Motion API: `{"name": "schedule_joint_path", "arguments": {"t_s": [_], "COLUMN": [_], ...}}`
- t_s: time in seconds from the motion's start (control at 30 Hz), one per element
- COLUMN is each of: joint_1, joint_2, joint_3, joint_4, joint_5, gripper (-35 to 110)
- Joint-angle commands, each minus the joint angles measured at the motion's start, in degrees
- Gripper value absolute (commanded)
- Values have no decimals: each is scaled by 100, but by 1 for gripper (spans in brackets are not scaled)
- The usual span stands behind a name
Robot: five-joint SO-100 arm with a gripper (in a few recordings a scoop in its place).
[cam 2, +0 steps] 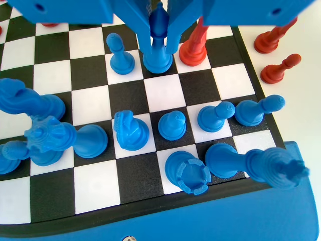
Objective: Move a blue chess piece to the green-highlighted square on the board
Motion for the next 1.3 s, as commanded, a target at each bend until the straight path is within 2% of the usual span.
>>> {"name": "schedule_joint_path", "arguments": {"t_s": [0.0, 0.6, 1.27], "joint_1": [35, 97, 185], "joint_2": [88, 35, 220], "joint_3": [-369, -369, -255], "joint_4": [9, -185, -281], "joint_5": [-70, -53, -53], "gripper": [2, 2, 19]}}
